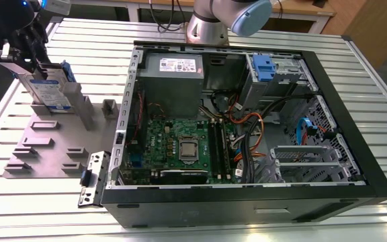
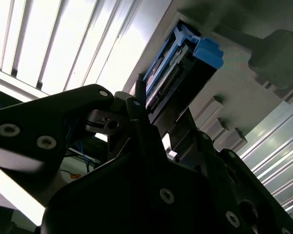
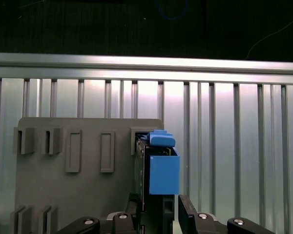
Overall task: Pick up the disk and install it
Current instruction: 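Pick up the disk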
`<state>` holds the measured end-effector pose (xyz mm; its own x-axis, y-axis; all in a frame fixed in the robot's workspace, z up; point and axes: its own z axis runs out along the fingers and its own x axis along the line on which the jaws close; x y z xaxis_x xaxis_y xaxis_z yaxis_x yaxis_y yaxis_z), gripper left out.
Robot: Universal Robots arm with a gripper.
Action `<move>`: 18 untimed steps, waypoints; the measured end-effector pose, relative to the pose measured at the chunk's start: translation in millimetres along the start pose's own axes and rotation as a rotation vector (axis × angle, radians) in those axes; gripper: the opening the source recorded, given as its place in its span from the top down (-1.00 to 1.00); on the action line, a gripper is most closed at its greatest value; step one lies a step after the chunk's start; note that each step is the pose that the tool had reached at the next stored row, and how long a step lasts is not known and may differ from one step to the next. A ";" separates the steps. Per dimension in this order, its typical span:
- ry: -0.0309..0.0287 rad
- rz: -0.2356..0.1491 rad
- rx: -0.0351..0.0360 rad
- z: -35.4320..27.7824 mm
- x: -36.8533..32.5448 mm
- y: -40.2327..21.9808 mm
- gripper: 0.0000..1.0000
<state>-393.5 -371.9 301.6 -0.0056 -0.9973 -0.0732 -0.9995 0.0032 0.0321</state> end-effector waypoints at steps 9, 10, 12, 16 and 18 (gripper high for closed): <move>0.0027 0.000 0.0000 0.1 0.0 0.0 0.10; 0.0027 0.000 0.0000 0.1 0.0 0.0 0.10; 0.0028 0.000 0.0000 0.1 0.0 0.0 0.10; 0.0029 0.000 0.0000 0.1 0.0 0.0 0.10; 0.0030 0.000 0.0000 0.1 0.0 0.0 0.13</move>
<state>-393.5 -371.8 301.4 -0.0056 -0.9975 -0.0702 -0.9995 0.0034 0.0321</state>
